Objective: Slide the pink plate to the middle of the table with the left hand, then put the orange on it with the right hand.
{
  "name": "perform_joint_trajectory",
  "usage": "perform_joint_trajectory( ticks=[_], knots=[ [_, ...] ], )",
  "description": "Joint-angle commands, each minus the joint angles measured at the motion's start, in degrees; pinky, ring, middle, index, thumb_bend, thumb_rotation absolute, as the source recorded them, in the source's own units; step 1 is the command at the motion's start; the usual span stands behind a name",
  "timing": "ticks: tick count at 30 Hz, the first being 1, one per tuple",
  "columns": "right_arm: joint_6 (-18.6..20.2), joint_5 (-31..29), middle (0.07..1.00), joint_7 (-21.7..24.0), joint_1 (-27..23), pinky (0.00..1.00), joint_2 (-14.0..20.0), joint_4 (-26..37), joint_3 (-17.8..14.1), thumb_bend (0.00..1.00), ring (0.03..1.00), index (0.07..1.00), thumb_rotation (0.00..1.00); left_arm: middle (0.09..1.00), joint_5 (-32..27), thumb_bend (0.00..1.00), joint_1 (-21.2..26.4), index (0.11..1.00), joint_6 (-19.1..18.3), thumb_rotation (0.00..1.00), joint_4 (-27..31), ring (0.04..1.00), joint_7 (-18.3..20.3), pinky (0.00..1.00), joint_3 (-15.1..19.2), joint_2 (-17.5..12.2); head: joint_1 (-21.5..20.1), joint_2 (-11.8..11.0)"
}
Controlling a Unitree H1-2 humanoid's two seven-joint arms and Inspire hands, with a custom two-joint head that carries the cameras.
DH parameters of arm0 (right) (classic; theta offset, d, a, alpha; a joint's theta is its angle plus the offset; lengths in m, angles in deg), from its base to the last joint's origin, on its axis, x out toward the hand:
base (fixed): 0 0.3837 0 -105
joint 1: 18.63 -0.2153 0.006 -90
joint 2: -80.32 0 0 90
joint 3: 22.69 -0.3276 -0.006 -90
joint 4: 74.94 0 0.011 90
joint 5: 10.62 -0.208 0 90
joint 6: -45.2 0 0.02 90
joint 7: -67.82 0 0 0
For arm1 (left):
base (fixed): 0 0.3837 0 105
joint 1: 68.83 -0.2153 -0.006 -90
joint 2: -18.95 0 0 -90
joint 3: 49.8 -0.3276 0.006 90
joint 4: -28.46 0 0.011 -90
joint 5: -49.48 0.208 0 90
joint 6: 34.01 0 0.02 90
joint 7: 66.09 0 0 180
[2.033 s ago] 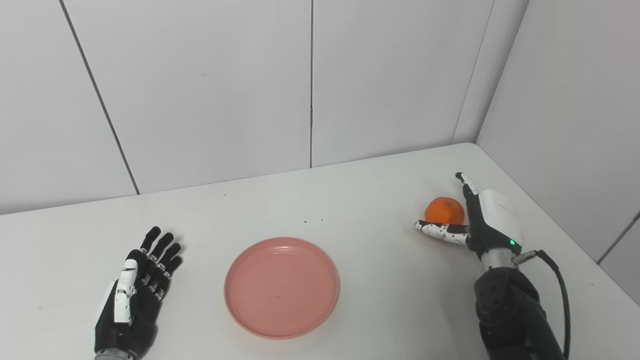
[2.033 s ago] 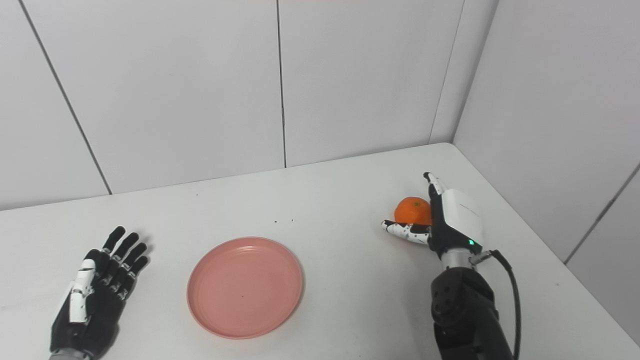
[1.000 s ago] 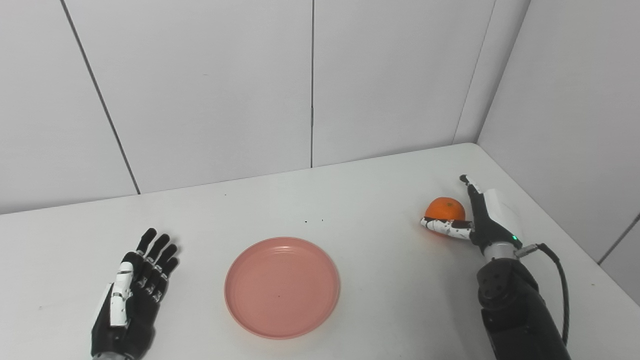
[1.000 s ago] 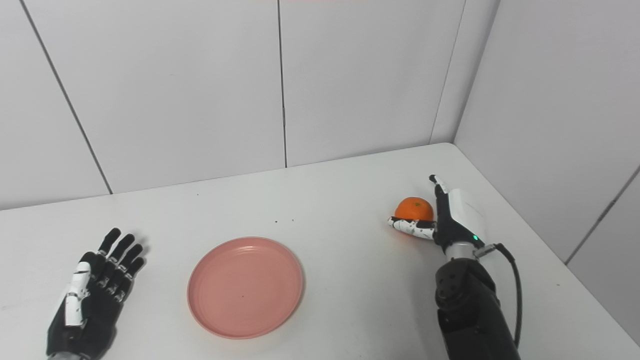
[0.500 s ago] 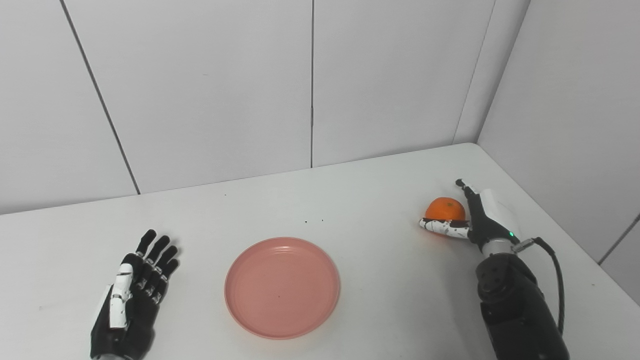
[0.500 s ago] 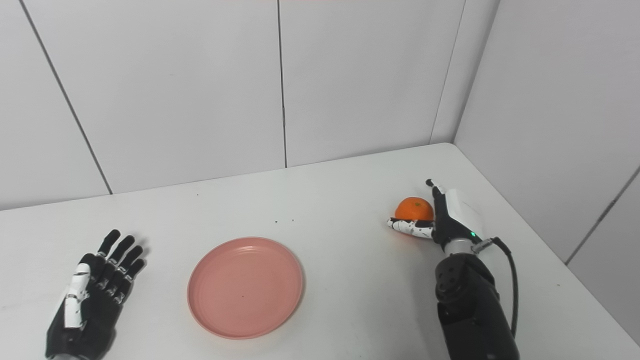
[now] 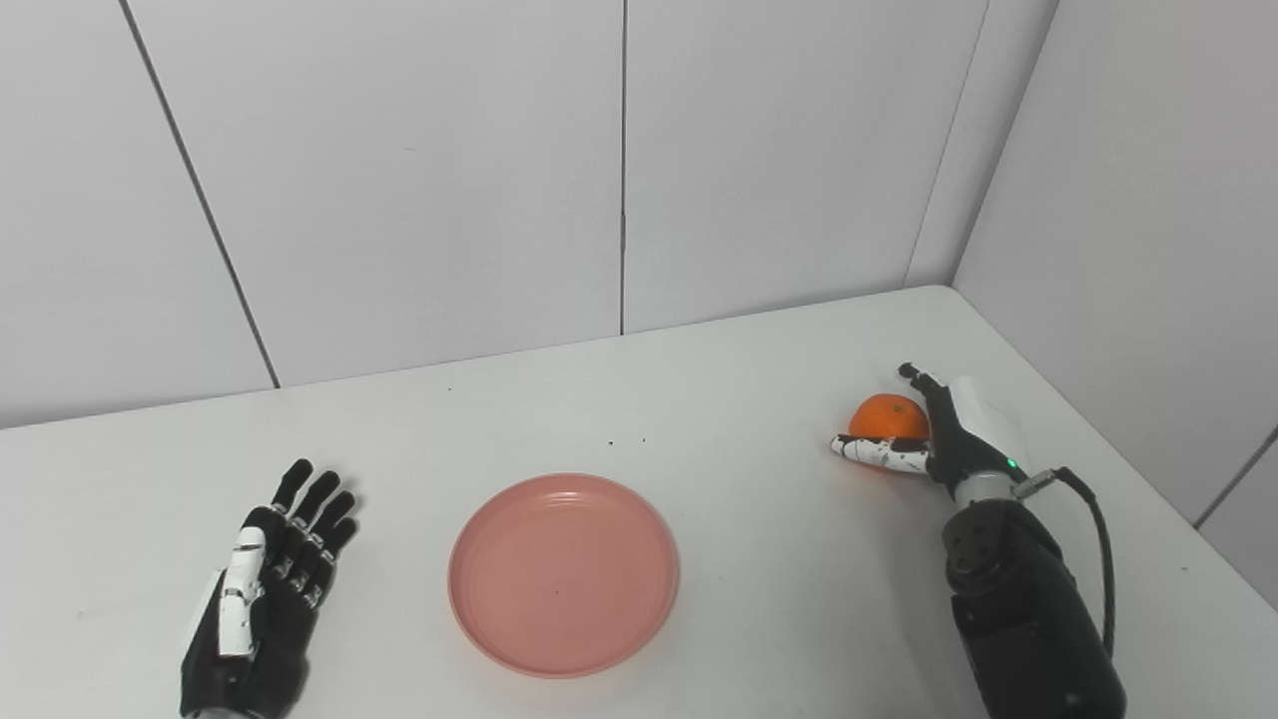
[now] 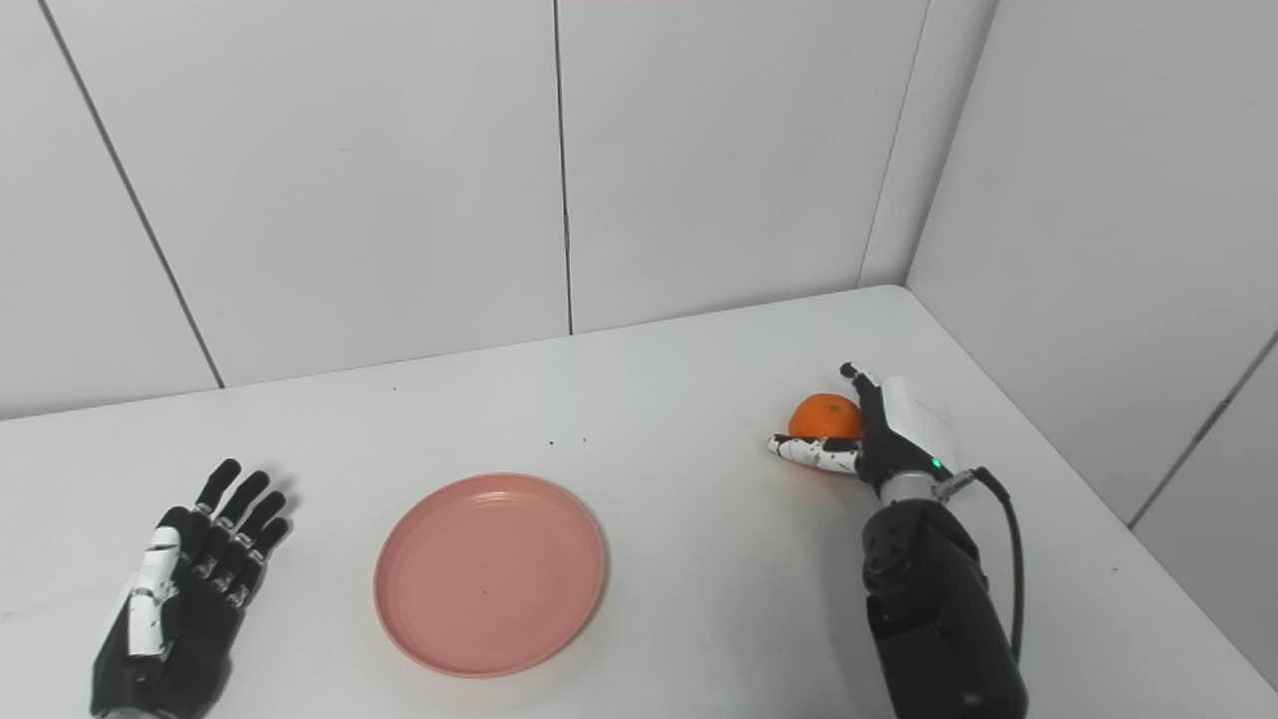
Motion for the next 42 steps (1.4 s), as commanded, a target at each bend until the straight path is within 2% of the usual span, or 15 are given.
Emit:
perform_joint_trajectory(
  ticks=[1, 2, 3, 8, 9, 10, 12, 26, 37, 42],
  knots=[
    [-0.15, -1.0, 0.78, -1.52, -2.08, 0.66, 1.33, 0.6, -0.52, 1.0, 0.739, 0.78, 0.34, 0.949, 0.08, 0.31, -0.63, 0.937, -1.32, 1.0, 0.66, 0.941, -0.32, 0.97, -0.05, -0.24, 0.05, 0.03],
    [-0.28, -1.64, 0.777, -1.98, -1.96, 0.66, 1.72, 0.53, -0.07, 1.0, 0.736, 0.777, 0.34, 0.949, 0.05, 0.31, -0.61, 0.937, -1.36, 1.0, 0.7, 0.941, -0.32, 0.97, -0.05, -0.2, 0.05, 0.03],
    [-0.37, -2.07, 0.717, -2.29, -1.86, 0.61, 2.04, 0.47, 0.31, 0.98, 0.673, 0.709, 0.29, 0.949, 0.02, 0.31, -0.6, 0.938, -1.37, 1.0, 0.72, 0.94, -0.31, 0.96, -0.05, -0.18, 0.05, 0.03],
    [-1.12, -4.53, 0.608, -4.2, -1.83, 0.54, 2.97, -0.45, 1.6, 0.91, 0.564, 0.587, 0.15, 0.944, 0.1, 0.32, -0.6, 0.935, -1.32, 1.0, 0.67, 0.936, -0.2, 0.96, -0.02, -0.32, 0.12, 0.23],
    [-1.47, -5.06, 0.58, -4.82, -1.86, 0.51, 3.16, -0.85, 1.88, 0.65, 0.536, 0.52, 0.14, 0.946, 0.1, 0.32, -0.59, 0.936, -1.36, 1.0, 0.69, 0.936, -0.22, 0.96, -0.02, -0.32, 0.12, 0.23],
    [-1.22, -5.08, 0.57, -5.23, -1.93, 0.49, 3.3, -1.1, 2.22, 0.57, 0.523, 0.498, 0.14, 0.947, 0.03, 0.32, -0.58, 0.936, -1.41, 1.0, 0.72, 0.937, -0.19, 0.96, 0.02, -0.33, 0.24, 0.42],
    [-0.62, -5.34, 0.568, -5.8, -2.04, 0.48, 3.6, -1.3, 2.87, 0.54, 0.519, 0.491, 0.14, 0.948, -0.12, 0.32, -0.54, 0.938, -1.48, 1.0, 0.73, 0.938, -0.07, 0.96, 0.07, -0.37, 0.28, 0.45],
    [-0.53, -5.72, 0.511, -7.44, -1.67, 0.38, 4.61, -0.28, 3.75, 0.52, 0.44, 0.484, 0.14, 0.942, -0.04, 0.32, -0.44, 0.931, -1.43, 1.0, 0.76, 0.933, -0.2, 0.95, 0.15, -0.28, 0.45, 0.52],
    [-0.26, -5.38, 0.526, -7.29, -0.76, 0.41, 4.18, 6.27, 3.57, 0.52, 0.463, 0.485, 0.14, 0.947, 0.3, 0.32, -0.78, 0.936, -1.29, 1.0, 1.03, 0.94, -0.27, 0.96, 0.02, 0.02, 1.07, 0.61],
    [-0.38, -5.41, 0.528, -7.06, -1.0, 0.41, 4.44, 10.48, 4.48, 0.52, 0.47, 0.486, 0.14, 0.946, -0.06, 0.31, -0.77, 0.933, -1.32, 1.0, 0.86, 0.937, -0.16, 0.96, 0.08, 0.35, 1.83, 0.5]
  ],
)
